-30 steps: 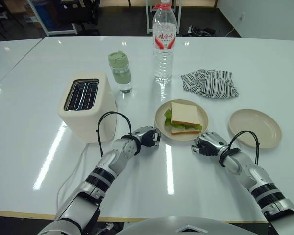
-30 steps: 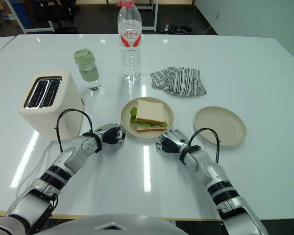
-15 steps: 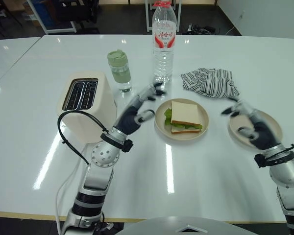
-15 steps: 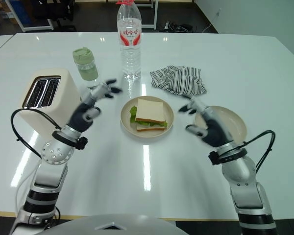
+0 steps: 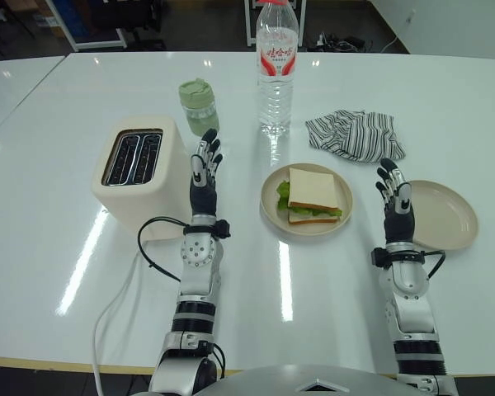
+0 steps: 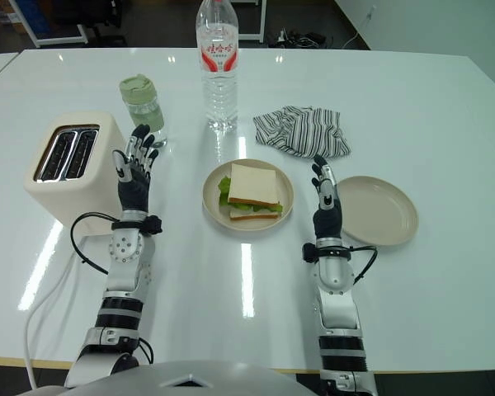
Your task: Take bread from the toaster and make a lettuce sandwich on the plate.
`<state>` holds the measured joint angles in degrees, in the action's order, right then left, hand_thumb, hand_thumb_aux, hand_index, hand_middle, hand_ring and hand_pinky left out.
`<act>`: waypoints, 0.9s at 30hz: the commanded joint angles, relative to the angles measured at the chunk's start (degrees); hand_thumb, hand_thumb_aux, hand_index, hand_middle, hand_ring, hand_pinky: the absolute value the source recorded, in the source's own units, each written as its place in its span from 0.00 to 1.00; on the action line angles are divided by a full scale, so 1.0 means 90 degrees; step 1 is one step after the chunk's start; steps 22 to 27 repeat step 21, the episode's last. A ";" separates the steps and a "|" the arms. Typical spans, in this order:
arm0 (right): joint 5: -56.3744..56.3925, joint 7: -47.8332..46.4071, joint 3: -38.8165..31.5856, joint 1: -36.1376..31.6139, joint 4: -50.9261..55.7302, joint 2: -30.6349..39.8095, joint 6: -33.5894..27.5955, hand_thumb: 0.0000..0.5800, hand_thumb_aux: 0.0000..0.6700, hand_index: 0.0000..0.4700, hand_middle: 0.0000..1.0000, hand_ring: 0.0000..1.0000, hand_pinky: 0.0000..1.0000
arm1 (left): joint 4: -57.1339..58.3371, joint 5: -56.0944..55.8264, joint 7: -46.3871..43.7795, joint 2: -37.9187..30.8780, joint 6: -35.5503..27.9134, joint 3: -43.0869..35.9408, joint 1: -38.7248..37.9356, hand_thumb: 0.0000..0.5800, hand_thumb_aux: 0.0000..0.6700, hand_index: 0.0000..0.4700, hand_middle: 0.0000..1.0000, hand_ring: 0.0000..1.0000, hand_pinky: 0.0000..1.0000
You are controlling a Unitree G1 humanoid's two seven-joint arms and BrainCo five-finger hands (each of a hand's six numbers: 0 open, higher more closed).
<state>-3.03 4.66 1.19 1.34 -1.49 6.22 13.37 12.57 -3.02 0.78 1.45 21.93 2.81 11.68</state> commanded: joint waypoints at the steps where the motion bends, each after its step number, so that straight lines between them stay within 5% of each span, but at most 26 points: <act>1: -0.0145 0.0068 0.0052 -0.0122 0.0141 -0.0034 0.0147 0.00 0.00 0.00 0.00 0.00 0.00 | 0.0121 0.0053 -0.0046 -0.0013 0.0083 -0.0025 0.0073 0.00 0.00 0.00 0.00 0.00 0.00; 27: -0.0355 0.0132 0.0171 -0.0117 0.0344 -0.0081 0.0552 0.00 0.00 0.00 0.00 0.00 0.00 | -0.0337 -0.0352 -0.0511 0.0031 -0.0611 0.0000 -0.0043 0.00 0.00 0.00 0.00 0.00 0.00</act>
